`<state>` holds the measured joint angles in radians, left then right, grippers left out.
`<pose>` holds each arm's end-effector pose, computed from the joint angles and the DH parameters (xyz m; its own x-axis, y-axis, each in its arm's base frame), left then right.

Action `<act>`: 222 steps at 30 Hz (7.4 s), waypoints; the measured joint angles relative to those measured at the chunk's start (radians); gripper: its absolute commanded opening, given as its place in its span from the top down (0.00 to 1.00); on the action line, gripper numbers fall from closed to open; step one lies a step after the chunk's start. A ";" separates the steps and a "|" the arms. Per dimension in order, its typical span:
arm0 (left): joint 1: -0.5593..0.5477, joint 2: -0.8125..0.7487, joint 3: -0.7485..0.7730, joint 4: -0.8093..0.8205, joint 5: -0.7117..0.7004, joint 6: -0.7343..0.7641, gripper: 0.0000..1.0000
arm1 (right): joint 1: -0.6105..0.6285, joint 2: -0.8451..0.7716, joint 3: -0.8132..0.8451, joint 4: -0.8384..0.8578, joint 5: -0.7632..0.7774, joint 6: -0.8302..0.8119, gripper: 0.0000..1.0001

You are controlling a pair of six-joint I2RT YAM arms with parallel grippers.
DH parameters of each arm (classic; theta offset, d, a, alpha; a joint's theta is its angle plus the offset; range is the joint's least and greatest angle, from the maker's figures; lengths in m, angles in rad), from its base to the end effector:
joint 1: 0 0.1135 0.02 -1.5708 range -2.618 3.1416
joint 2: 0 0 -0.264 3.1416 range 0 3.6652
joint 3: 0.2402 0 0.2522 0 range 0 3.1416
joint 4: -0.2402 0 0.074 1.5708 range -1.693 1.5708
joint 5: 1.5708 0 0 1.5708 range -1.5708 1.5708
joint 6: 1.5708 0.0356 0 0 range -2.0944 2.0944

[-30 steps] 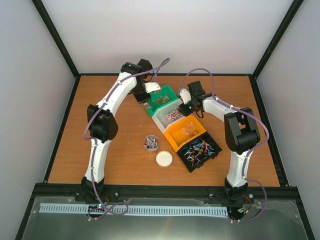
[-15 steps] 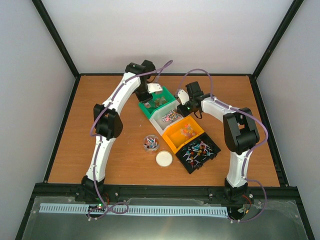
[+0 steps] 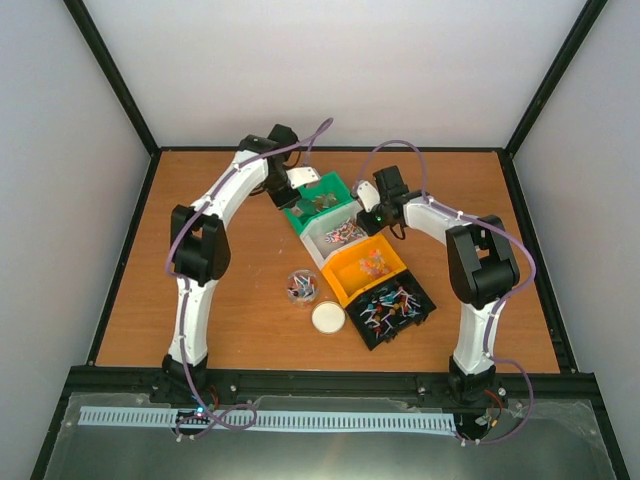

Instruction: Pack the candies

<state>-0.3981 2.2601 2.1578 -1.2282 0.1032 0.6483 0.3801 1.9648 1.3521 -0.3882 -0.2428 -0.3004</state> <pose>0.4261 -0.1832 0.2456 -0.4672 0.8481 -0.2501 0.8660 0.4959 0.0639 0.3820 0.1619 0.1741 -0.6046 -0.5509 -0.5753 -0.6904 0.7226 0.0337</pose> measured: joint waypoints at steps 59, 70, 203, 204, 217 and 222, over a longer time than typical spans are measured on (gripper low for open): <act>0.156 -0.350 -0.946 1.045 0.629 -0.347 0.99 | -0.033 0.005 -0.016 0.022 -0.069 0.050 0.97; 0.233 -0.381 -1.002 1.141 0.739 -0.420 0.99 | -0.036 0.006 -0.016 0.021 -0.074 0.051 0.97; 0.194 -0.658 -1.197 1.112 0.578 -0.171 0.99 | -0.093 -0.065 -0.143 0.079 -0.218 0.114 0.97; 0.195 -0.659 -1.196 1.113 0.581 -0.169 0.99 | -0.093 -0.065 -0.143 0.079 -0.218 0.114 0.97; 0.249 -0.760 -1.036 0.581 0.631 0.150 0.99 | -0.095 -0.065 -0.142 0.097 -0.245 0.118 0.64; 0.267 -0.898 -1.055 0.380 0.658 0.293 0.99 | -0.095 -0.065 -0.131 0.080 -0.252 0.113 0.42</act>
<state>-0.1314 1.3617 1.1030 -0.8486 0.7612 0.9417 0.2855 1.8999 1.2213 -0.3084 -0.4946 -0.1879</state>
